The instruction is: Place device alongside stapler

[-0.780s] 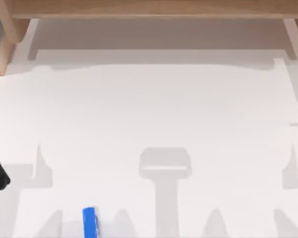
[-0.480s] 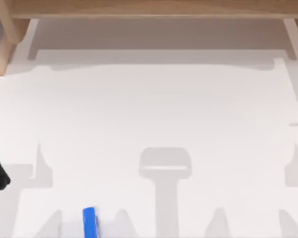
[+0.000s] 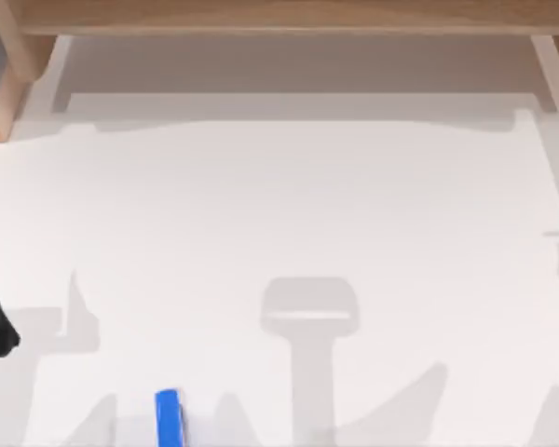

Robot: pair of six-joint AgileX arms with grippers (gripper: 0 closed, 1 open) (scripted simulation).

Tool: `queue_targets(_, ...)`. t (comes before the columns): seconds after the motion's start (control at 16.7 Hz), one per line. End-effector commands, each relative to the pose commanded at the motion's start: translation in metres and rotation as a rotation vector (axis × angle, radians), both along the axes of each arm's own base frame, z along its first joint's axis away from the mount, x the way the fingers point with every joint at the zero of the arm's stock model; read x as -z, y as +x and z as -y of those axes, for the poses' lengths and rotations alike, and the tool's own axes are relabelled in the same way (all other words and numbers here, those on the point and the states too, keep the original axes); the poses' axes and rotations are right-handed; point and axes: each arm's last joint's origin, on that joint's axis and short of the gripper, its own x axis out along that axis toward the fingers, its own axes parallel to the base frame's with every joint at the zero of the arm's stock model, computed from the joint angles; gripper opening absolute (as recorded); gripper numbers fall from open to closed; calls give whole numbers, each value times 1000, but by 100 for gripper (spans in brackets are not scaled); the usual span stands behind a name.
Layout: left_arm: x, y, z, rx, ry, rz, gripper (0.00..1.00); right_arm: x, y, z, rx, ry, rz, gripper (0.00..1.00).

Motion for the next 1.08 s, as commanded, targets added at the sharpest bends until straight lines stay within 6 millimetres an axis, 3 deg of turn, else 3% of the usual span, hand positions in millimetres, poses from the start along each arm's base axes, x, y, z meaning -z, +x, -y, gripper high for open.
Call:
queue_targets(0.12,0,0,0,0,0,0,100,-32,36,17,31,8,-141,100)
queue_targets(0.24,0,0,0,0,0,0,100,-51,83,39,41,25,-288,100)
queue_targets(0.42,0,0,0,0,0,0,100,-48,165,79,25,62,-502,100)
queue_targets(0.6,0,0,0,0,0,0,100,-13,236,117,-10,101,-681,100)
queue_targets(0.72,0,0,0,0,0,0,100,20,270,134,-44,124,-776,100)
queue_targets(0.9,0,0,0,0,0,0,100,69,305,143,-112,151,-890,100)
queue_targets(1.08,0,0,0,0,0,0,100,104,323,143,-163,166,-951,100)
